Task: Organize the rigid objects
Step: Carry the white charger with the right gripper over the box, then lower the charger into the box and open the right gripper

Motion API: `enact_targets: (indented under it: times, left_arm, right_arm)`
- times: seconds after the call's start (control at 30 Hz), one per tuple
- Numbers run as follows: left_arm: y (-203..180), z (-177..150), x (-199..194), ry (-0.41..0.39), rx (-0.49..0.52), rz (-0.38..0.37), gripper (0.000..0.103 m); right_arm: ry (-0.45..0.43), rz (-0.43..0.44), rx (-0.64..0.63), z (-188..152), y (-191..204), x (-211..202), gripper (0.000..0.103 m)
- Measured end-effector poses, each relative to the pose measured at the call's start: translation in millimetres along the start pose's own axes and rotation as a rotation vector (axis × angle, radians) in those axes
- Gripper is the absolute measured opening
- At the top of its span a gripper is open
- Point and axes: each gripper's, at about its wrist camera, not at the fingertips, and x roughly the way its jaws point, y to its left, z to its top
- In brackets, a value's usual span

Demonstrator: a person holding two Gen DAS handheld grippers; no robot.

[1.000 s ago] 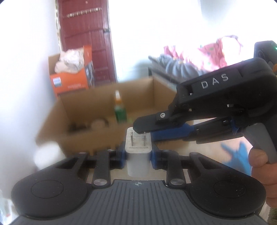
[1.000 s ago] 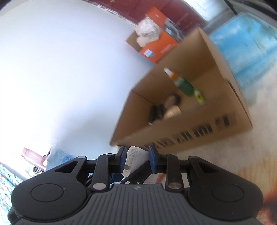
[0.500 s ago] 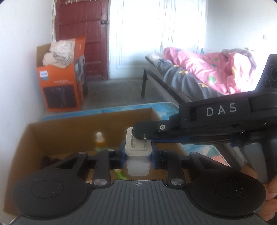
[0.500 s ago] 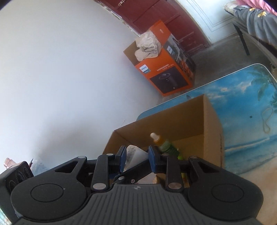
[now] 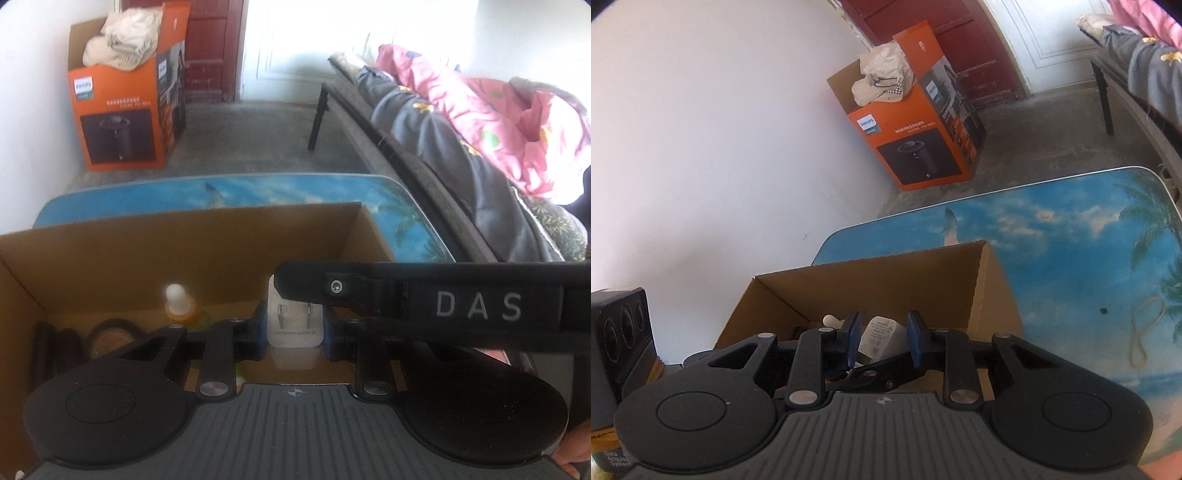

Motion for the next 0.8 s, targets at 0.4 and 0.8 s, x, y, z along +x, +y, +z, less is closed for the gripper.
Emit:
enact_targets:
  times: [0.4,0.8]
  left_arm:
    - [10,0,4,0.058,-0.061,-0.024,0.029]
    - [9,-25,-65,-0.133,-0.039,-0.063,0.073]
  right_arm:
    - [-0.013,-0.013,-0.022,0,4,-3,0.030]
    - [-0.183,0.029,-0.046,-22,37,-97,0.061]
